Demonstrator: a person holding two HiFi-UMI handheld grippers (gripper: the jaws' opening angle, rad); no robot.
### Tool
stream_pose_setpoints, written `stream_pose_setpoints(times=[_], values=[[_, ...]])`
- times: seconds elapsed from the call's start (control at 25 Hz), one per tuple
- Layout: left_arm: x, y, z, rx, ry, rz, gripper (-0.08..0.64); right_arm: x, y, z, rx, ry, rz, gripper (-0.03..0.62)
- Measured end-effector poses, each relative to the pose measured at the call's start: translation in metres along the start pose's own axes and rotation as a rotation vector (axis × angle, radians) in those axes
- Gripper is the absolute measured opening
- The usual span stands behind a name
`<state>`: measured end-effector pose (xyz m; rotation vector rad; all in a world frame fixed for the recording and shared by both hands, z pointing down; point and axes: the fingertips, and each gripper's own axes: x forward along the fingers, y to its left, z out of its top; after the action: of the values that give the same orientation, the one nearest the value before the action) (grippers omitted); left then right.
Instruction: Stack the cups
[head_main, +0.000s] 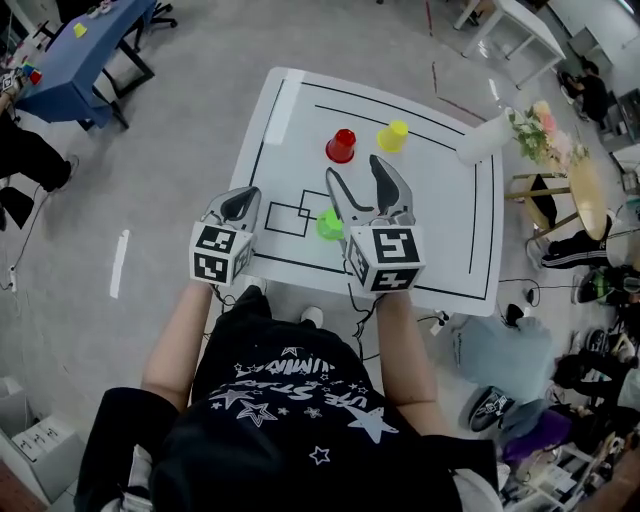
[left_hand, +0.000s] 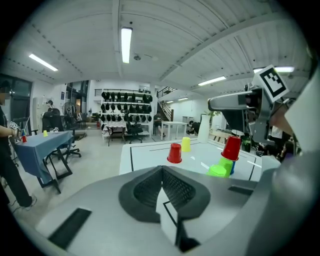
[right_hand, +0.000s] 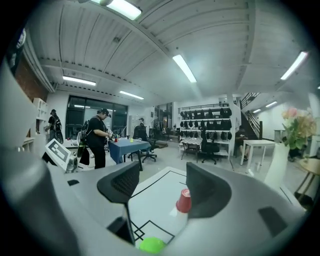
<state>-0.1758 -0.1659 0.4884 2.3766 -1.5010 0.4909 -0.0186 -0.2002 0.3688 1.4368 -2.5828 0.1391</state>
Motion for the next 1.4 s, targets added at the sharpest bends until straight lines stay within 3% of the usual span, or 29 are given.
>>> stream_pose_setpoints(times=[0.24,0.56,1.08,1.24,1.4], values=[[0.018,0.039,0.002,0.013,0.020,-0.052,0.011,0.061,-0.019,-0.040,0.097,0.153,-0.160,0.296],[0.056,0.073,0.004,0.013,0.049,-0.129,0.011,0.116,-0.062,-0.086,0.127,0.352,-0.310,0.296],[0.085,0.089,-0.013,-0.012,0.119,-0.181,0.011,0.150,-0.089,-0.159,0.104,0.641,-0.297,0.295],[0.087,0.092,-0.015,-0.016,0.116,-0.181,0.011,0.150,-0.091,-0.170,0.097,0.686,-0.300,0.245],[0.086,0.092,-0.017,-0.017,0.124,-0.182,0.011,0.149,-0.088,-0.168,0.096,0.680,-0.281,0.241]])
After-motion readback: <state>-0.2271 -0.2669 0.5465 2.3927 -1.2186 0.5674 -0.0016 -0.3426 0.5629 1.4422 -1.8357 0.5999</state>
